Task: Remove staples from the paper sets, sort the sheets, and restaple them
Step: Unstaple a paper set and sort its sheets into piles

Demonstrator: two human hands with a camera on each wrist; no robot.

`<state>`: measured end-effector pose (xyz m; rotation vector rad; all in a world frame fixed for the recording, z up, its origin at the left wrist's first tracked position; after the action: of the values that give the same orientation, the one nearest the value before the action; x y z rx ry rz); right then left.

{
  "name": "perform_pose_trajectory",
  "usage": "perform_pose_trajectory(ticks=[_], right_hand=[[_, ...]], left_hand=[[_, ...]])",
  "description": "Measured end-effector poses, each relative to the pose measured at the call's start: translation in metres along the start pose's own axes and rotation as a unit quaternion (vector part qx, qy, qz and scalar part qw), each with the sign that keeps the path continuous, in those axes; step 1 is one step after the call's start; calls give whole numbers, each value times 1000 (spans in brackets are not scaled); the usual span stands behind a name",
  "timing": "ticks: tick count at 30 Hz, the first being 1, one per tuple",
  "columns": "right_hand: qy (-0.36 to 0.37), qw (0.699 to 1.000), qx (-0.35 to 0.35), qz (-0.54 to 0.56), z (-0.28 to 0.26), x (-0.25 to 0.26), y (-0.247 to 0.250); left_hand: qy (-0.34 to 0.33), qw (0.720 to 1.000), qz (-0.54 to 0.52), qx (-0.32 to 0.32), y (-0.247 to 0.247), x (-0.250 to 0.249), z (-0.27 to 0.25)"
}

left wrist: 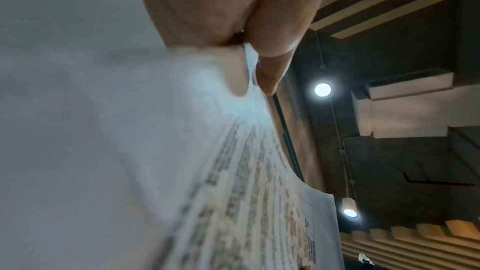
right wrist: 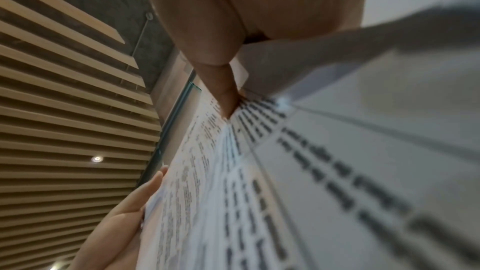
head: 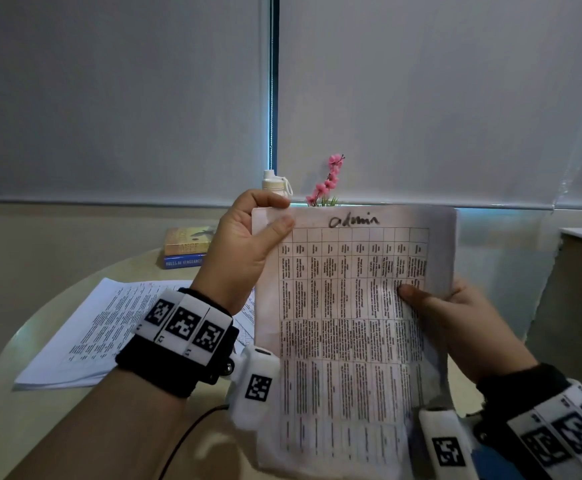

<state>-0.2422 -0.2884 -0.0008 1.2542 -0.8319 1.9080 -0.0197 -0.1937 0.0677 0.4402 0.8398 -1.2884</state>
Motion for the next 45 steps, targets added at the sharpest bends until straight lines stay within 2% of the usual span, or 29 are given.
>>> perform_pose_trajectory(ticks=[6, 12, 18, 20, 24, 28, 30, 31, 33, 35, 37, 41, 43, 45], right_hand=[[-18, 999, -15, -34, 9, -5, 12], [-48, 996, -1, -75, 12, -22, 19], [-169, 972, 14, -161, 18, -65, 35], [-211, 952, 22, -221, 17, -74, 37], [-258, 886, 50, -382, 19, -95, 47], [-300, 834, 102, -452, 22, -109, 50], [-309, 817, 114, -474, 28, -104, 53], [-301, 819, 94, -480, 36, -98, 57], [-261, 831, 9, -491, 58, -80, 73], [-217, 824, -71, -519, 80, -65, 89], [-220, 790, -88, -565, 96, -67, 100], [-280, 671, -9, -687, 112, -97, 99], [-294, 638, 15, -711, 117, -110, 94], [-311, 627, 26, -714, 120, -119, 91]], left_hand=[[120, 991, -54, 7, 1, 38, -6], [188, 979, -66, -41, 6, 80, -13], [229, 971, -48, -57, 10, 119, -25], [245, 968, -35, -49, 12, 129, -30], [286, 957, 5, -39, 20, 149, -40], [311, 949, 38, -23, 25, 163, -46], [320, 946, 42, -22, 29, 171, -48], [326, 944, 43, -22, 31, 175, -48], [341, 939, 44, -20, 35, 182, -50], [355, 933, 51, -18, 38, 189, -52], [366, 928, 63, -18, 40, 193, -53], [382, 921, 59, -34, 44, 201, -54], [386, 920, 56, -40, 44, 203, -55], [387, 920, 55, -36, 44, 204, -56]])
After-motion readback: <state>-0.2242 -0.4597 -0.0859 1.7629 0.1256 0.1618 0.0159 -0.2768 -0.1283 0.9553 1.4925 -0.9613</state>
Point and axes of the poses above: each hand's wrist, its own z-axis towards the middle knuckle, its own y-axis out of the back of the hand, x = y × z, the point moved 7 cm from there along z, towards the middle knuckle, and after that the axes turned 2 degrees about -y, right-handed, at the moved point
